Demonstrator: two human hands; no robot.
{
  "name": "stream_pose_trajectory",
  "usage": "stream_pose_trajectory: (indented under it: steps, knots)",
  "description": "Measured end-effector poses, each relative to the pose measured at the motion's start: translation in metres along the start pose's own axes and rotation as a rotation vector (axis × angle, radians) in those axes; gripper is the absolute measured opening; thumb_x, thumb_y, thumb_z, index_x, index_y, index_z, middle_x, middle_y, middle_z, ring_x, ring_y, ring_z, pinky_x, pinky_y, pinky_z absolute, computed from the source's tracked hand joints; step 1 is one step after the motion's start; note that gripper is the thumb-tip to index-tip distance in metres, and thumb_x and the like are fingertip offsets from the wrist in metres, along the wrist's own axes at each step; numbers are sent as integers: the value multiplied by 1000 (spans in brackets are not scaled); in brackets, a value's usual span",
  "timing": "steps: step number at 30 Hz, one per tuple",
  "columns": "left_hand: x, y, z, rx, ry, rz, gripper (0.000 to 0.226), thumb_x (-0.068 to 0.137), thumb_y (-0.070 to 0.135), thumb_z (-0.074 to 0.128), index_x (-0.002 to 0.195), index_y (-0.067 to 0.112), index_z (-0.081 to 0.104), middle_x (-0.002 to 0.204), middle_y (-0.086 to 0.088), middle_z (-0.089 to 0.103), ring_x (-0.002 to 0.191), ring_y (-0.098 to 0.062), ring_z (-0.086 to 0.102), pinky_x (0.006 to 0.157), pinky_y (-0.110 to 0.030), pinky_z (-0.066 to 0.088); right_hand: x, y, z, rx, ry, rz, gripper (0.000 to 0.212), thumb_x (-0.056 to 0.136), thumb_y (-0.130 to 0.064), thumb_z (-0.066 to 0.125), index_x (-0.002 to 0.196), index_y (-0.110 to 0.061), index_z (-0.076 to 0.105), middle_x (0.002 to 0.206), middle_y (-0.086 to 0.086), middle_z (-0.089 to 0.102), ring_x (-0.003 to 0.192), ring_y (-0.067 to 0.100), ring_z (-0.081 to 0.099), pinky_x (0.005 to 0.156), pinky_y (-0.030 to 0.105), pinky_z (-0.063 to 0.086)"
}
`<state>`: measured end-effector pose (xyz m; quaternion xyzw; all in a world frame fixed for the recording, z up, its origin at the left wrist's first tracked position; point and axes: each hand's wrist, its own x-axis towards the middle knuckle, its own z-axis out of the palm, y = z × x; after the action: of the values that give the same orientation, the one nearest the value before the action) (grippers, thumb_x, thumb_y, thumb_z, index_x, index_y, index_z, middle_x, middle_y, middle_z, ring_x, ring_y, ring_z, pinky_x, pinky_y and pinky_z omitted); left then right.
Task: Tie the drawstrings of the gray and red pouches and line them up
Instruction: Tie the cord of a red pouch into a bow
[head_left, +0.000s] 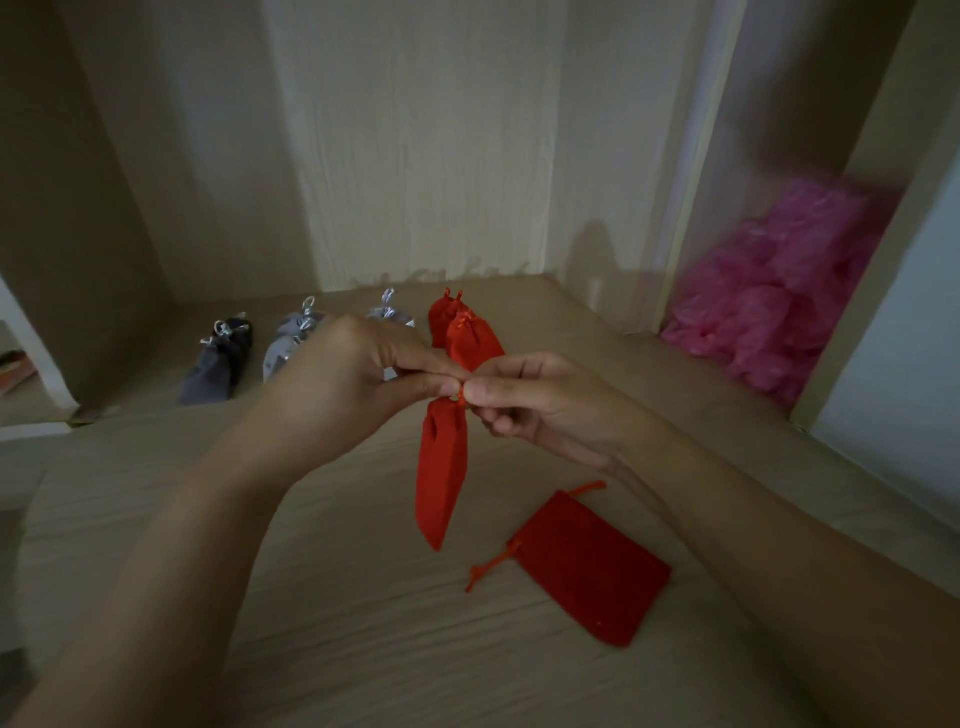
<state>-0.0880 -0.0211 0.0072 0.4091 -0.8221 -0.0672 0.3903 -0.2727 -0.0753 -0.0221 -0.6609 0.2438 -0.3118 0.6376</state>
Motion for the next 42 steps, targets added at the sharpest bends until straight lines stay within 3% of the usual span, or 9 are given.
stream_pose_trajectory:
  steps: [4,9,13,18,25,29,32,37,42]
  knots:
    - [1,-2,5,-62,6,-42,20,77,25,70,97,23,72,83,21,71,82,6,66,74,-9,47,0,-6,-1,-212,85,-48,10,86,-4,62,78,2,61,57,-3,51,50,3,45,51,14,34]
    - [6,-8,18,-220,95,-191,30,69,19,69,99,16,70,71,28,67,73,10,65,66,-3,45,4,-4,-2,-602,281,-215,14,80,-14,72,69,-17,65,57,-11,57,53,-1,49,54,18,40]
    - [7,-15,26,-119,183,-192,22,76,10,73,93,23,72,76,25,69,71,8,64,67,-7,48,7,2,-1,-747,377,-322,6,82,-16,71,78,-11,71,65,-1,64,58,2,55,58,26,45]
    - [8,-15,31,306,158,66,17,77,18,67,89,14,77,84,2,74,86,-2,60,70,-3,41,6,-4,-4,-770,325,-182,14,85,-13,64,77,-3,68,63,7,66,53,10,61,56,20,47]
    - [9,-10,35,395,60,125,25,82,25,54,88,14,76,78,-1,73,69,-13,66,66,-19,43,5,-12,-6,-558,235,-4,17,86,-2,55,72,-2,64,63,4,62,51,9,58,48,14,40]
    - [8,-11,35,429,180,85,27,83,24,54,89,10,76,79,-2,73,73,-11,63,70,-17,41,4,-14,-6,-243,229,28,22,90,-1,47,77,-3,65,69,8,65,58,13,60,52,16,45]
    - [8,-8,37,421,290,99,21,83,20,60,87,7,75,80,-5,73,83,-10,57,74,-8,38,2,-13,-9,-190,200,-61,18,89,3,52,80,-6,66,72,7,64,62,10,60,58,17,46]
    - [8,-9,37,376,347,39,13,76,15,70,87,11,76,78,-4,73,83,-8,57,72,0,34,9,-3,-8,-563,366,-299,17,75,-2,75,76,-18,69,74,3,68,68,9,61,69,30,51]
    - [7,-4,37,261,390,6,10,77,11,70,85,12,76,73,1,70,73,-5,57,66,-2,36,9,1,-2,-667,475,-476,13,74,2,73,80,-10,71,66,-10,63,60,-2,59,61,12,45]
